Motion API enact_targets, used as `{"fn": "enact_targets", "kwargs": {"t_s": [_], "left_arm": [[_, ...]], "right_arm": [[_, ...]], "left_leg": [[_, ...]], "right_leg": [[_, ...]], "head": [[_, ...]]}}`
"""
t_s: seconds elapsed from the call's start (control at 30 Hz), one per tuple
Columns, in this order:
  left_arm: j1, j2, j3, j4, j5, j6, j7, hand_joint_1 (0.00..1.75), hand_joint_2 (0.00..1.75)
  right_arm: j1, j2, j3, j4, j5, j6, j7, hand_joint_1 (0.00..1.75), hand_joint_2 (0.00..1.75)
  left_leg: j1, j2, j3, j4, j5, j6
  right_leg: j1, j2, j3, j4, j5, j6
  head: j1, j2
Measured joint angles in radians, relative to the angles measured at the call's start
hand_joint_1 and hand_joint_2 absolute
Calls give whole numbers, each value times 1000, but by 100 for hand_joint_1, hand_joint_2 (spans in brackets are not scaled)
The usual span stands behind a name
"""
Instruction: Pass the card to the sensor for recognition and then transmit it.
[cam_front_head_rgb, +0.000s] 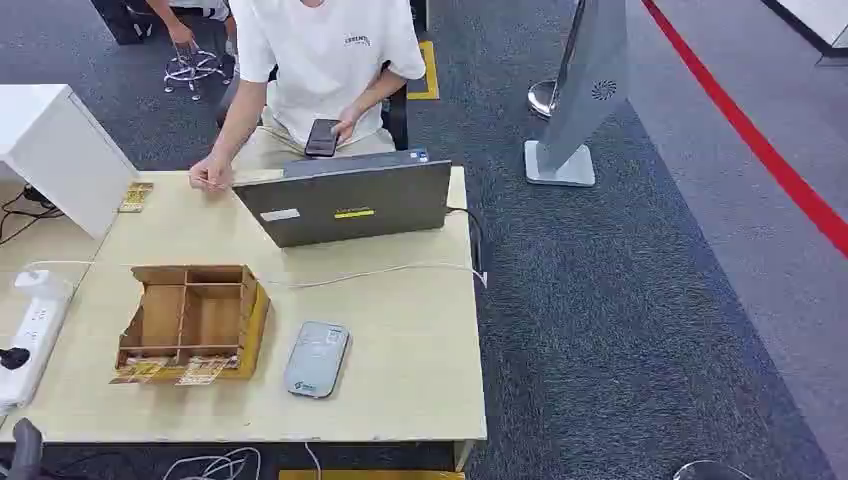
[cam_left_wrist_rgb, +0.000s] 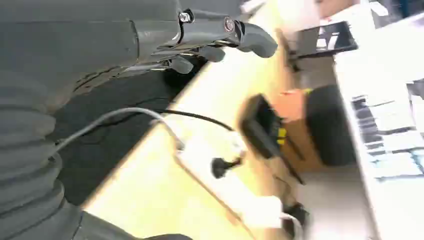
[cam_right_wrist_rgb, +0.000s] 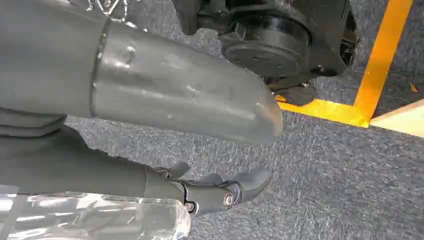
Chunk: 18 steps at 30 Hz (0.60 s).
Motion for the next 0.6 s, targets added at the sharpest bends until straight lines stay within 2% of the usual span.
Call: {"fn": "enact_targets", "kwargs": {"t_s": [0.33, 0.6], "left_arm": [[-110, 9, -69, -48, -289, 81, -23, 0, 175], [-253, 55, -150, 17, -514, 124, 61, 0, 175]], "right_arm": [[-56, -27, 67, 30, -38, 21, -13, 0, 0], [-123, -47, 132, 87, -74, 43, -30, 0, 0]], "left_leg": [[0, 1, 2, 0, 0, 0], [0, 2, 2, 1, 1, 1]], "right_leg": [[0, 1, 1, 0, 1, 0], [0, 3, 1, 0, 2, 1]], "head": [[0, 0], [0, 0]]}}
